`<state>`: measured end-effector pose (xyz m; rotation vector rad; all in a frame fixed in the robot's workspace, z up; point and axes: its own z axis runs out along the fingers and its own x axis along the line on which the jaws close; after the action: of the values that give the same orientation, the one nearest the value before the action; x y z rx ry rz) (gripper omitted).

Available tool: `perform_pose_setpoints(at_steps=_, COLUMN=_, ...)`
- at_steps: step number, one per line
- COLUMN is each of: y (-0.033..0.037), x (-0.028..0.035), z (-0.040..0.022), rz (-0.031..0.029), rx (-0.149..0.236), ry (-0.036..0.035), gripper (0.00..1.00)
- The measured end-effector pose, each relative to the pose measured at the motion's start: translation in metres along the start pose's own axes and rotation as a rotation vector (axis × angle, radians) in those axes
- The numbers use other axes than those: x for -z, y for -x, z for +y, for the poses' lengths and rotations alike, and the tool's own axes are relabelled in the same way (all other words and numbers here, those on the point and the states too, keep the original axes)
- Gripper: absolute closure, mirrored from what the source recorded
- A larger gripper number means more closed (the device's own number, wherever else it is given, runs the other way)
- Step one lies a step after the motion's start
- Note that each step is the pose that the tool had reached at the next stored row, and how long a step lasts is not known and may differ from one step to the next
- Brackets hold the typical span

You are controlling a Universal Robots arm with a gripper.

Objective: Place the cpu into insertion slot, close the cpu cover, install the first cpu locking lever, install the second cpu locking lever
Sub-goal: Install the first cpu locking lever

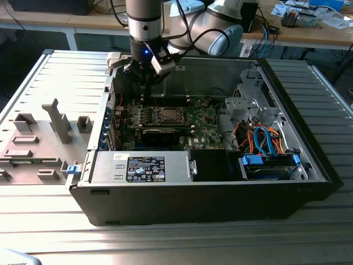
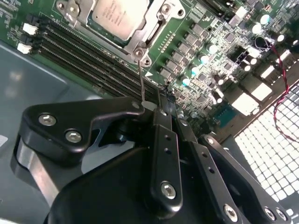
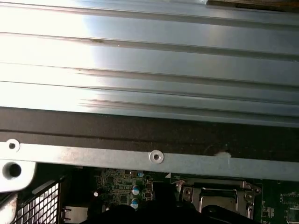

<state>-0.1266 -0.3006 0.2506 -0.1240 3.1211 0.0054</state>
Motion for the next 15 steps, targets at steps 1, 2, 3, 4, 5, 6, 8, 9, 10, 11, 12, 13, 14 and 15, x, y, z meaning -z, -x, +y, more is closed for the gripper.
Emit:
perform_pose_setpoints(at_steps=1, y=0.0008, x=-0.0001, z=-0.0001, rz=-0.0001, rx=0.0, ry=0.0002, gripper=0.89)
perform_pose_setpoints(at_steps=2, y=0.002, x=-0.0001, z=-0.0002, rz=-0.0001, rx=0.0, ry=0.0002, gripper=0.89)
perform_pose_setpoints(at_steps=3, y=0.0043, x=-0.0001, z=-0.0004, rz=0.0002, rx=0.0, ry=0.0002, gripper=0.89)
perform_pose_setpoints(at_steps=4, y=0.0062, x=-0.0002, z=-0.0005, rz=0.0005, rx=0.0, ry=0.0003, gripper=0.89)
perform_pose_setpoints(at_steps=5, y=0.008, x=-0.0002, z=-0.0007, rz=0.0008, rx=0.0, ry=0.0004, gripper=0.89)
perform_pose_setpoints(at_steps=6, y=0.0094, x=-0.0002, z=-0.0008, rz=0.0011, rx=0.0, ry=0.0004, gripper=0.89)
perform_pose_setpoints(at_steps=8, y=0.014, x=-0.0003, z=-0.0011, rz=0.002, rx=0.0, ry=0.0006, gripper=0.89)
perform_pose_setpoints(at_steps=9, y=0.0157, x=-0.0003, z=-0.0013, rz=0.0025, rx=0.0, ry=0.0008, gripper=0.89)
perform_pose_setpoints(at_steps=10, y=0.0174, x=-0.0003, z=-0.0014, rz=0.0028, rx=0.0, ry=0.001, gripper=0.89)
perform_pose_setpoints(at_steps=11, y=0.019, x=-0.0004, z=-0.0015, rz=0.0034, rx=0.0, ry=0.0013, gripper=0.89)
perform_pose_setpoints(at_steps=12, y=0.0203, x=-0.0004, z=-0.0017, rz=0.0037, rx=0.0, ry=0.0015, gripper=0.89)
perform_pose_setpoints(at_steps=13, y=0.0216, x=-0.0004, z=-0.0018, rz=0.004, rx=0.0, ry=0.0018, gripper=0.89)
perform_pose_setpoints(at_steps=14, y=0.0228, x=-0.0004, z=-0.0019, rz=0.0043, rx=0.0, ry=0.002, gripper=0.89)
perform_pose_setpoints(at_steps=15, y=0.0242, x=-0.0004, z=-0.002, rz=0.0047, rx=0.0, ry=0.0023, gripper=0.89)
